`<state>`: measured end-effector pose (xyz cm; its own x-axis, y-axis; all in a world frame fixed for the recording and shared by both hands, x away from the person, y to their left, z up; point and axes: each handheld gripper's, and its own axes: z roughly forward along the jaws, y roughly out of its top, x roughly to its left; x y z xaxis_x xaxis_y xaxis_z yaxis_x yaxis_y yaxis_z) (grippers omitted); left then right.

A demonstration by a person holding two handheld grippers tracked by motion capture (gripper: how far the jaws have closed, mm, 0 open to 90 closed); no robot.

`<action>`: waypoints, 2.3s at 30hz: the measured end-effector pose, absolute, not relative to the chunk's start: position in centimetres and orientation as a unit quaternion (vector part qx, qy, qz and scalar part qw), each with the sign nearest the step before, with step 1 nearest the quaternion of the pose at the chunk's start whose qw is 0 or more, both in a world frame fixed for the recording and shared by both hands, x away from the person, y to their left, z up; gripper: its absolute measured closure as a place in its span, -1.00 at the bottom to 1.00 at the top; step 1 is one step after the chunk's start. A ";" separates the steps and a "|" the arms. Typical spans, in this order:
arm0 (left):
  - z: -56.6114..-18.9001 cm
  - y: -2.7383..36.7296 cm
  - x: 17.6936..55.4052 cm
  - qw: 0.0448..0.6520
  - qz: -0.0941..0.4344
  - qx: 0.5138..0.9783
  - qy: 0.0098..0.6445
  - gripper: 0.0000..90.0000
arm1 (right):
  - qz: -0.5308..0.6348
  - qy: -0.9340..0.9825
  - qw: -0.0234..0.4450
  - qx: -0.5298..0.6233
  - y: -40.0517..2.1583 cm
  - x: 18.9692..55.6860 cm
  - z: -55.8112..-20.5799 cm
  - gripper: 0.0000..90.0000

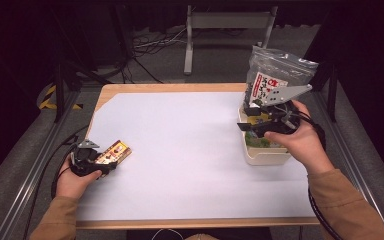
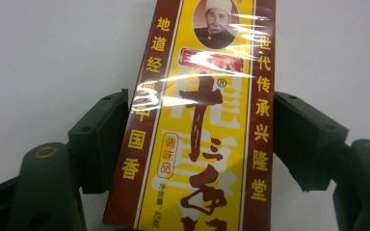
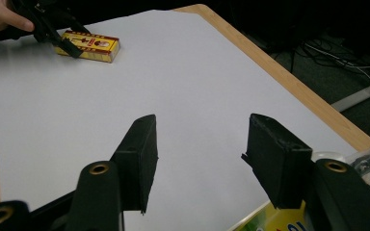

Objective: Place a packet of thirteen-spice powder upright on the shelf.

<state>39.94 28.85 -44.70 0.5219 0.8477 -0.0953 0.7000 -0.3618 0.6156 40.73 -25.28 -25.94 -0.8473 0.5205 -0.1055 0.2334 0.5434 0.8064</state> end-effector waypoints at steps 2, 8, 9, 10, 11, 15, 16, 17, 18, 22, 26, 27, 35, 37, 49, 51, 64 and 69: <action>-44.7 28.9 39.9 0.305 0.122 0.817 0.473 -0.36 | 0.425 0.862 0.167 0.219 -25.2 40.8 -26.0 0.00; -44.7 28.8 39.8 0.303 0.130 0.819 0.470 -0.31 | 0.424 0.863 0.163 0.220 -25.1 40.9 -26.2 0.00; -44.7 28.8 39.8 0.304 0.132 0.817 0.471 -0.30 | 0.424 0.863 0.163 0.220 -25.0 40.9 -26.2 0.00; -44.7 28.8 39.8 0.304 0.132 0.817 0.471 -0.30 | 0.424 0.863 0.163 0.220 -25.0 40.9 -26.2 0.00; -44.7 28.7 39.8 0.304 0.133 0.817 0.472 -0.30 | 0.425 0.863 0.163 0.219 -25.0 40.9 -26.2 0.00; -44.6 28.7 39.8 0.307 0.130 0.816 0.471 -0.29 | 0.427 0.862 0.163 0.219 -25.0 40.9 -26.1 0.00; -44.5 28.6 39.7 0.312 0.128 0.816 0.470 -0.29 | 0.427 0.862 0.163 0.219 -25.0 40.9 -26.1 0.00; -44.5 28.6 39.7 0.314 0.131 0.815 0.468 -0.29 | 0.428 0.862 0.162 0.220 -25.0 40.9 -26.2 0.00; -44.4 28.4 39.7 0.318 0.134 0.814 0.467 -0.29 | 0.427 0.862 0.162 0.221 -25.1 40.9 -26.2 0.00; -43.4 27.8 39.4 0.337 0.139 0.812 0.455 -0.29 | 0.428 0.861 0.160 0.223 -25.1 40.9 -26.2 0.01; -42.3 26.6 39.0 0.353 0.145 0.817 0.432 -0.29 | 0.438 0.856 0.150 0.230 -25.1 40.9 -26.2 -0.05; -42.2 26.3 38.9 0.357 0.147 0.818 0.427 -0.29 | 0.445 0.852 0.144 0.234 -25.1 40.8 -26.1 -0.07; -39.8 23.6 37.9 0.386 0.150 0.828 0.379 -0.29 | 0.451 0.849 0.142 0.239 -25.2 40.5 -26.1 -0.10; -39.1 22.9 37.5 0.396 0.155 0.828 0.366 -0.29 | 0.457 0.845 0.135 0.243 -25.3 40.4 -26.0 -0.11; -37.2 18.8 35.0 0.481 0.162 0.809 0.295 -0.28 | 0.462 0.842 0.123 0.251 -25.4 39.8 -25.7 -0.09; -37.1 18.4 34.7 0.492 0.158 0.806 0.289 -0.28 | 0.462 0.842 0.123 0.251 -25.4 39.8 -25.7 -0.09; -37.1 15.5 34.2 0.519 0.131 0.805 0.258 -0.28 | 0.459 0.848 0.103 0.245 -24.4 39.5 -25.8 -0.10; -37.1 14.3 34.1 0.520 0.134 0.806 0.250 -0.28 | 0.458 0.849 0.090 0.248 -23.8 39.5 -25.9 -0.12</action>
